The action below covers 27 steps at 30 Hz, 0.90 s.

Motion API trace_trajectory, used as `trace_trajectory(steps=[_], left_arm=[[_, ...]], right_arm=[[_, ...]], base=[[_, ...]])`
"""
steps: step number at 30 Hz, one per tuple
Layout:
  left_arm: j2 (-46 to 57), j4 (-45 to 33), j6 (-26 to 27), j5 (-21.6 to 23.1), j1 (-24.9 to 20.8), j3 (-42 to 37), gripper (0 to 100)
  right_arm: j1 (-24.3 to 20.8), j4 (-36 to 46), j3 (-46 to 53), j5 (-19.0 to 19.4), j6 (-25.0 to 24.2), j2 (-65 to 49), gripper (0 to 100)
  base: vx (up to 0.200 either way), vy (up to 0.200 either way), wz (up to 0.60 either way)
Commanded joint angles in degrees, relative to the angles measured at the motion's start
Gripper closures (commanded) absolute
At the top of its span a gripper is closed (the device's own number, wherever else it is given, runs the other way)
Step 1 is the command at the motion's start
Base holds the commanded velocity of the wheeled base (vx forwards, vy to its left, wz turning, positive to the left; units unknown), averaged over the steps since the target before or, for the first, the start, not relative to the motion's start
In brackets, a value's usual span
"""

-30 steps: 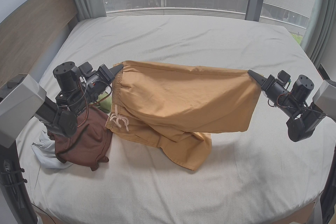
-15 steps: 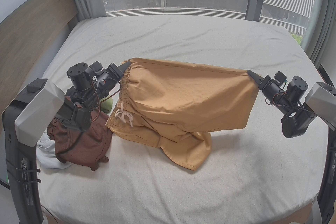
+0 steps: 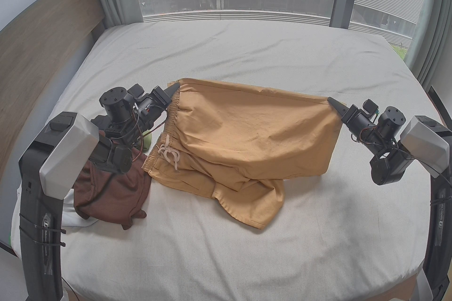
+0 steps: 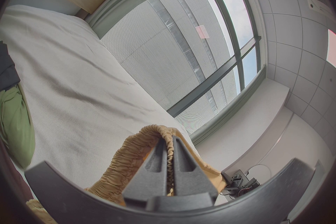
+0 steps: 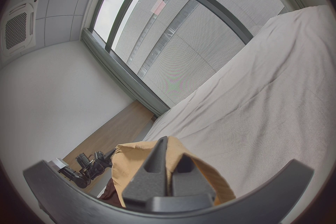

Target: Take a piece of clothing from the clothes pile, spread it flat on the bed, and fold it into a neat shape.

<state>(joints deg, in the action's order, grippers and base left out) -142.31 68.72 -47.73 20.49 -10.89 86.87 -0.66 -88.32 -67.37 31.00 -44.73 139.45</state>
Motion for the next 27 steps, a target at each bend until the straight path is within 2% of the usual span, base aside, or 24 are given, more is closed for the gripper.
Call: trace_trajectory(steps=[1,2,3,4,5,12,17,24,27], left_arm=[[-2.18,-0.52,-0.09,-0.01,0.16,2.16,100],[-2.62,-0.69,-0.09,-0.01,0.16,2.87,100],[-2.88,-1.04,-0.09,-0.01,0.25,3.31,0],[-3.06,-1.31,-0.09,-0.01,0.25,3.48,0],[-3.15,-1.57,-0.09,-0.01,0.25,3.75,0],[-5.08,-4.56,-0.09,-0.01,0.16,8.40,0],[-6.40,-7.72,-0.09,-2.21,-0.01,11.48,0],[-5.08,-7.37,0.62,-3.88,0.16,8.49,0],[-0.95,-6.67,2.37,-4.14,0.43,1.90,0]], right_arm=[[0.04,-0.01,-1.45,0.02,-0.01,2.32,100],[0.04,-0.01,-1.80,-0.06,-0.01,2.50,100],[0.04,-0.01,-2.16,0.02,-0.01,2.76,100],[0.04,-0.01,-2.42,0.02,-0.01,3.02,100],[0.04,-0.01,-2.86,0.02,-0.01,3.29,0],[1.36,0.78,-6.38,-0.15,0.08,5.66,0],[2.68,0.08,-2.77,-0.15,0.61,4.96,0],[2.42,-0.01,5.75,-0.77,4.74,3.02,0],[1.54,-0.01,13.49,-0.59,9.22,1.09,0]], base=[[0.000,0.000,0.00],[0.000,0.000,0.00],[0.000,0.000,0.00],[0.000,0.000,0.00],[0.000,0.000,0.00],[0.000,0.000,0.00],[0.000,0.000,0.00],[0.000,0.000,0.00],[0.000,0.000,0.00]])
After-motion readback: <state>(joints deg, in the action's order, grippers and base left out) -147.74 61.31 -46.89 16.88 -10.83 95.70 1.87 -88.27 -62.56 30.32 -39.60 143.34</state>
